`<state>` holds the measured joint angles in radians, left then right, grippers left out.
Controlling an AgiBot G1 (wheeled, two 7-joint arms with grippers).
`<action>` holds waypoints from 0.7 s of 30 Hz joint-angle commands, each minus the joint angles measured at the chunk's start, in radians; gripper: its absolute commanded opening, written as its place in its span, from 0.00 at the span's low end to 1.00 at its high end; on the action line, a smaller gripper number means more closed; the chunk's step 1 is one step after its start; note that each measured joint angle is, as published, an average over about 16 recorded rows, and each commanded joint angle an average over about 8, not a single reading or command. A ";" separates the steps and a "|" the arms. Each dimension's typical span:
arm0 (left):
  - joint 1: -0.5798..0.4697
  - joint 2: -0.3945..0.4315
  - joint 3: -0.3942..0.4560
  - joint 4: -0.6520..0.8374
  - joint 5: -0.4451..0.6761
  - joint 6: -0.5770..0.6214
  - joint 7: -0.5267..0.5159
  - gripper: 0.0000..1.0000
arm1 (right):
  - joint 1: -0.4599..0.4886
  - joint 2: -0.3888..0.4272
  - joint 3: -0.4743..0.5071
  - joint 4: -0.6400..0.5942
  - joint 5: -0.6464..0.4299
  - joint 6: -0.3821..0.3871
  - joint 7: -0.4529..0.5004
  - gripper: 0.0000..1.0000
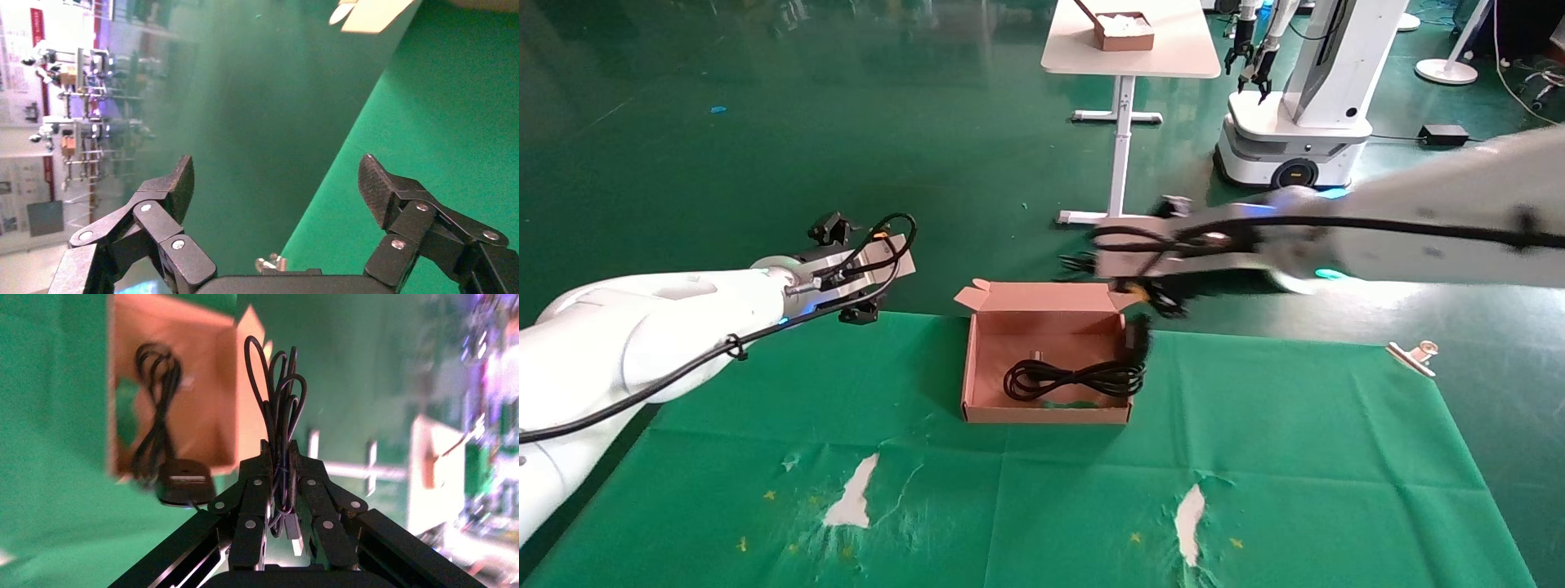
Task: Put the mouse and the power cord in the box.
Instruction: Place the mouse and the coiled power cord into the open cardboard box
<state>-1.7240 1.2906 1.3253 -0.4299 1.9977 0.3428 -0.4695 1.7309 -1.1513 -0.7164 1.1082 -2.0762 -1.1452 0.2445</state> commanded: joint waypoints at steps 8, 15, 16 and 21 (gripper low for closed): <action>-0.003 -0.005 0.003 0.003 0.024 -0.007 -0.027 1.00 | 0.042 -0.208 -0.084 -0.320 0.069 0.182 -0.308 0.00; -0.003 -0.009 0.006 -0.006 0.039 -0.005 -0.045 1.00 | 0.038 -0.225 -0.241 -0.380 0.238 0.261 -0.357 0.00; -0.003 -0.009 0.006 -0.007 0.041 -0.005 -0.048 1.00 | 0.038 -0.225 -0.265 -0.388 0.257 0.272 -0.346 0.00; -0.002 -0.011 0.007 -0.013 0.050 -0.004 -0.059 1.00 | 0.039 -0.225 -0.371 -0.434 0.307 0.334 -0.269 0.00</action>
<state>-1.7266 1.2792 1.3326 -0.4418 2.0468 0.3381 -0.5277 1.7698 -1.3780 -1.0784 0.6768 -1.7802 -0.8139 -0.0345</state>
